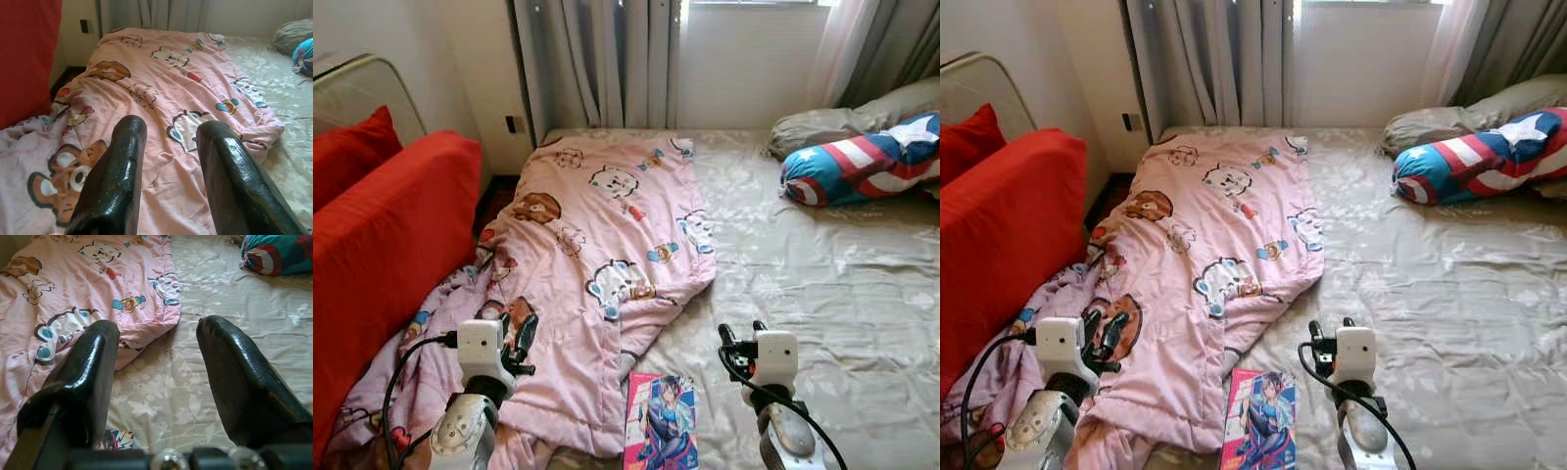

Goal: Clean up the room

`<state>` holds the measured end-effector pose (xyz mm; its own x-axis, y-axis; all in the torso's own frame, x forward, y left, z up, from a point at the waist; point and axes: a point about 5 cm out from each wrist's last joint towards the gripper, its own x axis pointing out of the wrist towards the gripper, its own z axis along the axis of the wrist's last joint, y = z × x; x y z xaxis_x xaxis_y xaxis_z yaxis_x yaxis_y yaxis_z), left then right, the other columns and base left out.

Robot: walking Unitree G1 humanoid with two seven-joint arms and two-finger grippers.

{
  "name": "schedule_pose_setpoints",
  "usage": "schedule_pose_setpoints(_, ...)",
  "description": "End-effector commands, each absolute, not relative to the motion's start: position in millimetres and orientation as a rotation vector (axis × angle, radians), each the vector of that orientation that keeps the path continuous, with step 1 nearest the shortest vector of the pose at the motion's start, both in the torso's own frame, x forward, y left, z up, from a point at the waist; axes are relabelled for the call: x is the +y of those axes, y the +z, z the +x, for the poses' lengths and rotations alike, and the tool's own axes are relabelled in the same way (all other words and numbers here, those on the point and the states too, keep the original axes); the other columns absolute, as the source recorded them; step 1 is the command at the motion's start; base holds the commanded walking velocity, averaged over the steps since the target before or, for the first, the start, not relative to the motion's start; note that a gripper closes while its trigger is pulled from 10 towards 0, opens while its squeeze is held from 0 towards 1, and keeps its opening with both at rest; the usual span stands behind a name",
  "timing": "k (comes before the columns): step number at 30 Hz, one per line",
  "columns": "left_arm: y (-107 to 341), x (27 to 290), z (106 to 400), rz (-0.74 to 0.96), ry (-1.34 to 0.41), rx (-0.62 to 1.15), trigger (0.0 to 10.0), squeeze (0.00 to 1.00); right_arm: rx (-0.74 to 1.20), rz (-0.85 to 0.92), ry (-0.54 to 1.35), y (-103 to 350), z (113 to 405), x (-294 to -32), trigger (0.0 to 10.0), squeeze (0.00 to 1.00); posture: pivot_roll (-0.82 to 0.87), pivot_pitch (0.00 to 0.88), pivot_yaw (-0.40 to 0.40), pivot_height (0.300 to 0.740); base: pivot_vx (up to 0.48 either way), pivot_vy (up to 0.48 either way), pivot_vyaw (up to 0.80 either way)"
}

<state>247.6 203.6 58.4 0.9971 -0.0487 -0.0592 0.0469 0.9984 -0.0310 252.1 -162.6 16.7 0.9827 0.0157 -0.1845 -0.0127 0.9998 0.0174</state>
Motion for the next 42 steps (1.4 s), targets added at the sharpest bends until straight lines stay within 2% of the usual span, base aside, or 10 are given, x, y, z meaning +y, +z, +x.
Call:
schedule_pose_setpoints(1, 63, 205, 248, -0.027, -0.044, 0.05, 10.0, 0.0, 0.157, 0.02, 0.007, 23, 256, -165, 10.0, 0.0, 0.0, 0.021, -0.009, 0.68, 0.0, 0.0, 0.0)
schedule_pose_setpoints(22, 64, 205, 248, -0.026, -0.044, 0.054, 10.0, 0.0, 0.218, 0.015, 0.032, 16, 253, -156, 10.0, 0.0, 0.0, 0.035, -0.004, 0.68, 0.0, 0.0, 0.0)
schedule_pose_setpoints(25, 64, 205, 247, -0.027, -0.044, 0.056, 10.0, 0.0, 0.211, 0.023, 0.04, 15, 253, -154, 10.0, 0.0, 0.01, 0.036, -0.004, 0.66, 0.0, 0.0, 0.0)
schedule_pose_setpoints(42, 65, 206, 248, -0.02, -0.047, 0.058, 10.0, 0.0, 0.199, 0.047, 0.054, 16, 252, -149, 10.0, 0.0, 0.01, 0.038, -0.001, 0.66, 0.0, 0.0, 0.0)
